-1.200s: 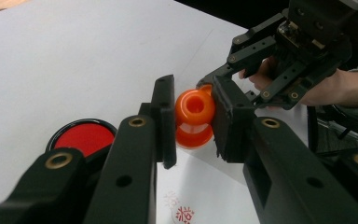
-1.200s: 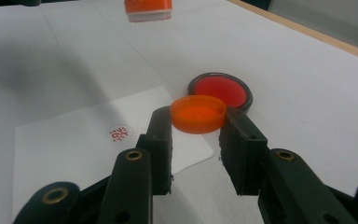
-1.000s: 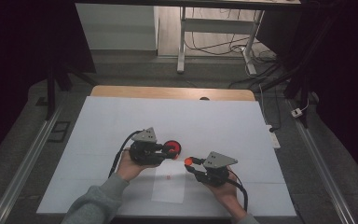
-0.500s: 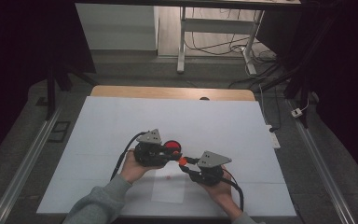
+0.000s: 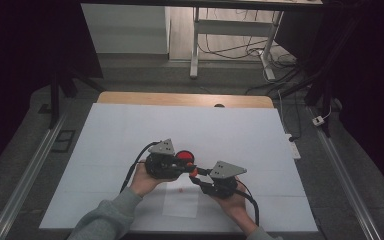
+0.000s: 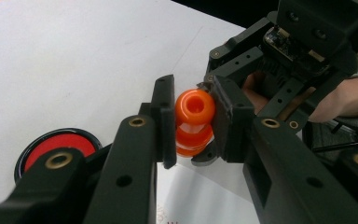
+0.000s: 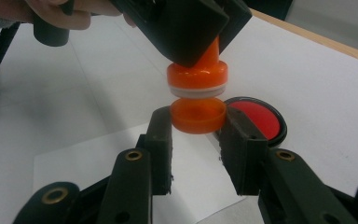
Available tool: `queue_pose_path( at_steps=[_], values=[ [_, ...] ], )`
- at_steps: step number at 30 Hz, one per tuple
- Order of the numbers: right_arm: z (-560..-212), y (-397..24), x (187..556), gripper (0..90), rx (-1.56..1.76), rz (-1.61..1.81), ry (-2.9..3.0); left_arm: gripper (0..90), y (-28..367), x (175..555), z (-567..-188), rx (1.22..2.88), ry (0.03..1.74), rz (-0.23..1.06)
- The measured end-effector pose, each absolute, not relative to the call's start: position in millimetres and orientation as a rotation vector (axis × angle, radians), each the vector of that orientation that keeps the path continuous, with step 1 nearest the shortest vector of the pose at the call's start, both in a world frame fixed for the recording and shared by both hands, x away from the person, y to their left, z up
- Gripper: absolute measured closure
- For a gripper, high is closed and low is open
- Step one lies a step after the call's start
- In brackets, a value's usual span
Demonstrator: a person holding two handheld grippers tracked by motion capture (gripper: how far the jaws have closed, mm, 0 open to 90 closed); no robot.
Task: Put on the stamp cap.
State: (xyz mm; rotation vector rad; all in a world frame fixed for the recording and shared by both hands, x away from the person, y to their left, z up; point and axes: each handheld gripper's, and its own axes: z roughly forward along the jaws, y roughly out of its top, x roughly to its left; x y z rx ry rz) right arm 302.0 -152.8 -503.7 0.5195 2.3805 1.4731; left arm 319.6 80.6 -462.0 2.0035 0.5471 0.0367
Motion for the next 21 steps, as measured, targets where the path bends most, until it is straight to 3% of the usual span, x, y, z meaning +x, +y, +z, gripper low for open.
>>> queue_pose_path(
  at_steps=[21],
  values=[
    [-502.6,-150.7,302.5,64.3,0.527,1.499,2.376,71.6,79.7,320.6,-465.1,2.015,0.551,0.038]
  ],
)
